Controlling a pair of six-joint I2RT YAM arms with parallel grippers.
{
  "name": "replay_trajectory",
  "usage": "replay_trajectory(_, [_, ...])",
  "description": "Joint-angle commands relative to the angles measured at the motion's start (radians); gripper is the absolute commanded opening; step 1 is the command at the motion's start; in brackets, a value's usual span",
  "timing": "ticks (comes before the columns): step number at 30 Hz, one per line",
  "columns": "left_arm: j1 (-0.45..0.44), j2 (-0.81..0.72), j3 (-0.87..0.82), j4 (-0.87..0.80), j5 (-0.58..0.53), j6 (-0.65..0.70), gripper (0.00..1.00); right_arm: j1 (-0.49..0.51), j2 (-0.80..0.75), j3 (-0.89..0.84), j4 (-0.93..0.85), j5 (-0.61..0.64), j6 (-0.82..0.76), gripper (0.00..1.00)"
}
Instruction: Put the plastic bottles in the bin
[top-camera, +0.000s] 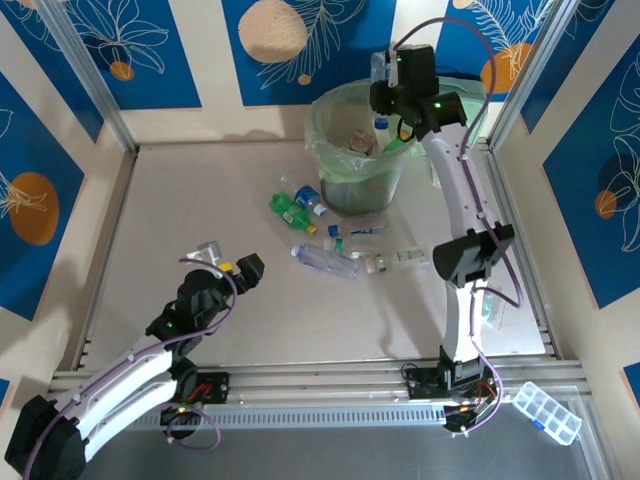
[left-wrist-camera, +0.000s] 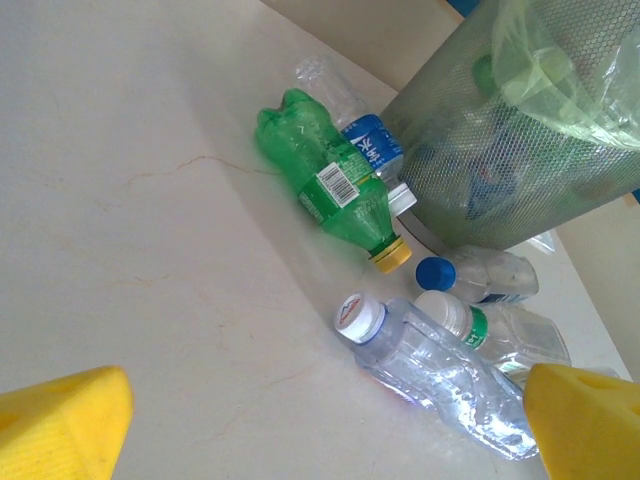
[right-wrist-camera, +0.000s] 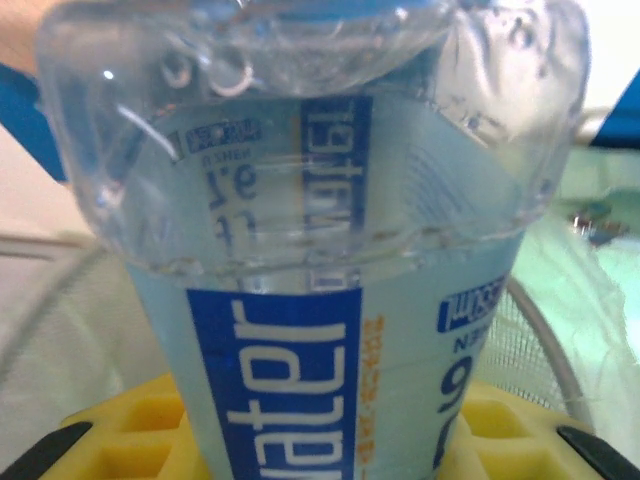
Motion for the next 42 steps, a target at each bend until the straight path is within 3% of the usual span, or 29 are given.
replay_trajectory(1, [0.0, 0.004, 0.043, 0.015, 0.013, -0.006, 0.99, 0.006, 0.051, 0.093, -0.179, 0.03, 0.039, 0.32])
replay_trajectory(8, [0.0, 0.001, 0.041, 0.004, 0.01, -0.021, 0.99, -0.005, 0.067, 0.009, -0.199, -0.001, 0.096, 0.32])
replay_trajectory(17, [0.0, 0.001, 0.044, -0.011, -0.006, -0.027, 0.99, -0.019, 0.087, 0.023, -0.276, -0.086, 0.118, 0.44])
replay_trajectory(28, [-0.001, -0.01, 0.045, -0.023, -0.019, -0.023, 1.0, -0.019, 0.038, 0.033, -0.287, -0.082, 0.086, 0.74])
replay_trajectory(33, [0.0, -0.018, 0.046, -0.032, -0.032, -0.019, 1.0, -0.021, 0.01, 0.029, -0.226, -0.01, 0.073, 0.73])
replay_trajectory(37, [-0.001, -0.023, 0.046, -0.036, -0.037, -0.012, 1.0, -0.02, 0.012, 0.029, -0.177, 0.013, 0.057, 0.58])
replay_trajectory(42, [0.0, -0.023, 0.047, -0.039, -0.043, -0.007, 1.0, -0.004, 0.077, 0.077, -0.18, -0.009, 0.008, 0.52])
